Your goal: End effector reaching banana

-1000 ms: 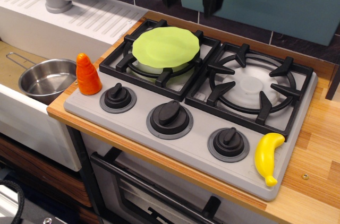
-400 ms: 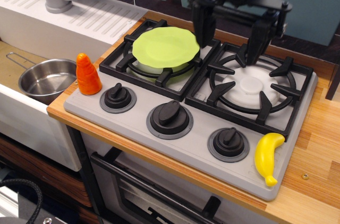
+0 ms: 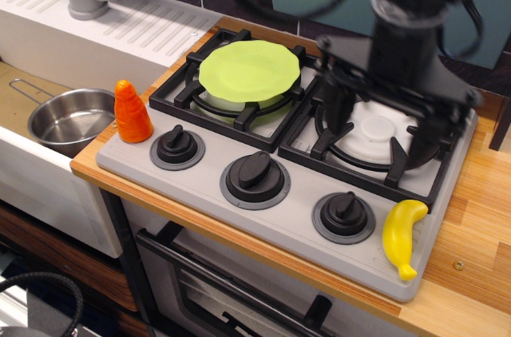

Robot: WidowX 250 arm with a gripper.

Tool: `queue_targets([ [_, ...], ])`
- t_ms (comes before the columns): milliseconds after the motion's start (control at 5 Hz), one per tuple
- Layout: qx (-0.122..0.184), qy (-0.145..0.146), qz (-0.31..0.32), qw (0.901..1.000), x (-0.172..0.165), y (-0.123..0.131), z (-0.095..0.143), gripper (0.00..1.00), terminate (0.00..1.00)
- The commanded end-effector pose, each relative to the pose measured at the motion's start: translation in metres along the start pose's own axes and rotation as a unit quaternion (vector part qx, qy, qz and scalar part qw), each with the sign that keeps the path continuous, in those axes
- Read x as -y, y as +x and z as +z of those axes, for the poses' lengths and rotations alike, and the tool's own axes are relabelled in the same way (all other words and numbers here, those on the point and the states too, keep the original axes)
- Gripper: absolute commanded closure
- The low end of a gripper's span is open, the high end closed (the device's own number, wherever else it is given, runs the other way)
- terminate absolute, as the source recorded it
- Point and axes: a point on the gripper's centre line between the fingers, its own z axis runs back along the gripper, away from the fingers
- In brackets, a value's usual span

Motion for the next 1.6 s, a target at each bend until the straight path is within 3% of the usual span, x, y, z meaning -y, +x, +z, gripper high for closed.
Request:
queue_targets([
  [0, 0.043, 0.004, 0.006, 0.999, 0.027, -0.005, 0.004, 0.0, 0.0],
  [800, 0.082, 0.008, 0.003, 0.9966, 0.035, -0.016, -0.035, 0.0, 0.0],
  [1400, 0.12, -0.084, -0.017, 0.989, 0.048, -0.006, -0.067, 0.0, 0.0],
])
